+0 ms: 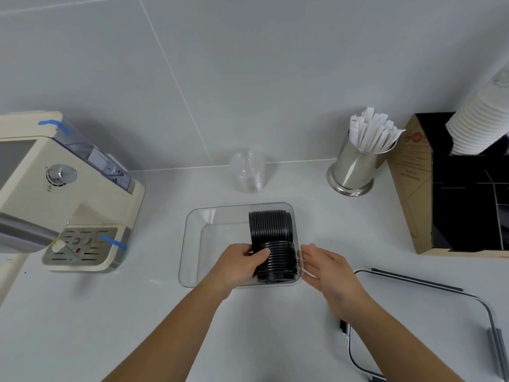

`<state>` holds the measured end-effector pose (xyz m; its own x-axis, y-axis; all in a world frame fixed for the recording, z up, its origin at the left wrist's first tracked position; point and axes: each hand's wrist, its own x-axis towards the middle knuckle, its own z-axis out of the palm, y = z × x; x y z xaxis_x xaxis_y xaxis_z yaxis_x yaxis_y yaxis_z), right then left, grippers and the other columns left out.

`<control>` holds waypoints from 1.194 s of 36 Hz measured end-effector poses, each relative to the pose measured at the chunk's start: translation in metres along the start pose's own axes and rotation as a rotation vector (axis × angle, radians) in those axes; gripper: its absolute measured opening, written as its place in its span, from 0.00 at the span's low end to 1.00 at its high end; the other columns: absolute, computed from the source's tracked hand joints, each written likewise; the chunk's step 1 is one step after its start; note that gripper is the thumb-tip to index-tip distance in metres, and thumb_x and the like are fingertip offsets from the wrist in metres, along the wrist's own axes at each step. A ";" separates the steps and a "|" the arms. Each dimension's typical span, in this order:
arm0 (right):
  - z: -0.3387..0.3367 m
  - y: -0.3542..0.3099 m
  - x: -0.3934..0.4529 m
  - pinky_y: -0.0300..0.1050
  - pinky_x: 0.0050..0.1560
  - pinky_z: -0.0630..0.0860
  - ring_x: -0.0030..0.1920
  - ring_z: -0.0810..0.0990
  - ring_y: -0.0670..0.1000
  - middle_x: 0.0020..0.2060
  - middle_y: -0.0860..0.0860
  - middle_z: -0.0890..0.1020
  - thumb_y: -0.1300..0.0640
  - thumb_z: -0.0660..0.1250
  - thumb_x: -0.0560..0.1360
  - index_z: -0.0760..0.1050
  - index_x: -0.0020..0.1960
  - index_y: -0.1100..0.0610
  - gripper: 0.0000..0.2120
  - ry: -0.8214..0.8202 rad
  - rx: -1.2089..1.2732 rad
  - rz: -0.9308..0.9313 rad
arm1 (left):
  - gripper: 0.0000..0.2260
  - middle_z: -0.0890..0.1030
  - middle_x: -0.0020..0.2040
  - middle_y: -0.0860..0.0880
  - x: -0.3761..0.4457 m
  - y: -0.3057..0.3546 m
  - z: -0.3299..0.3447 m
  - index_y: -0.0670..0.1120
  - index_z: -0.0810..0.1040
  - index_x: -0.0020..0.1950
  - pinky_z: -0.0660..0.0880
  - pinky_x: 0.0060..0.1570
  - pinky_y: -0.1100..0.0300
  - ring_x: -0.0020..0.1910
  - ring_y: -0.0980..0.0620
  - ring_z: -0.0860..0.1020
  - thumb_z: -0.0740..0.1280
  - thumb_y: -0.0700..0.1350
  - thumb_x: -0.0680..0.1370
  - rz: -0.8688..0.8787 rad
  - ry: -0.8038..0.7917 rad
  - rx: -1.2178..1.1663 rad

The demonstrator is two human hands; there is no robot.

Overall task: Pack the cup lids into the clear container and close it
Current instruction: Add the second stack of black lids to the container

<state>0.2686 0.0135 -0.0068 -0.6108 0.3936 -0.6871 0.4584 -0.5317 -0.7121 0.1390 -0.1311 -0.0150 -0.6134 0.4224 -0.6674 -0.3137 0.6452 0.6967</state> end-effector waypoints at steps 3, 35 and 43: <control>0.000 -0.002 -0.001 0.37 0.47 0.79 0.47 0.85 0.44 0.46 0.49 0.87 0.54 0.61 0.82 0.81 0.49 0.56 0.11 -0.005 0.014 0.014 | 0.05 0.87 0.49 0.46 -0.001 0.001 -0.001 0.51 0.83 0.47 0.79 0.59 0.50 0.54 0.45 0.84 0.70 0.50 0.77 -0.007 -0.009 -0.008; 0.006 -0.089 0.057 0.51 0.64 0.75 0.60 0.81 0.53 0.58 0.55 0.83 0.54 0.64 0.80 0.79 0.60 0.59 0.13 -0.052 0.114 -0.090 | 0.12 0.85 0.53 0.46 0.018 0.062 -0.088 0.45 0.81 0.59 0.80 0.52 0.56 0.52 0.47 0.85 0.69 0.49 0.78 0.078 0.208 -0.261; 0.030 -0.123 0.103 0.53 0.66 0.75 0.59 0.81 0.54 0.58 0.54 0.82 0.55 0.66 0.79 0.78 0.59 0.57 0.11 -0.091 0.064 -0.112 | 0.16 0.83 0.56 0.44 0.068 0.083 -0.106 0.43 0.79 0.62 0.78 0.54 0.55 0.56 0.47 0.82 0.69 0.49 0.78 0.022 0.192 -0.371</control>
<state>0.1303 0.0966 0.0142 -0.7131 0.3848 -0.5860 0.3438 -0.5365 -0.7707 -0.0057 -0.1166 0.0254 -0.7354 0.2847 -0.6149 -0.5178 0.3493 0.7810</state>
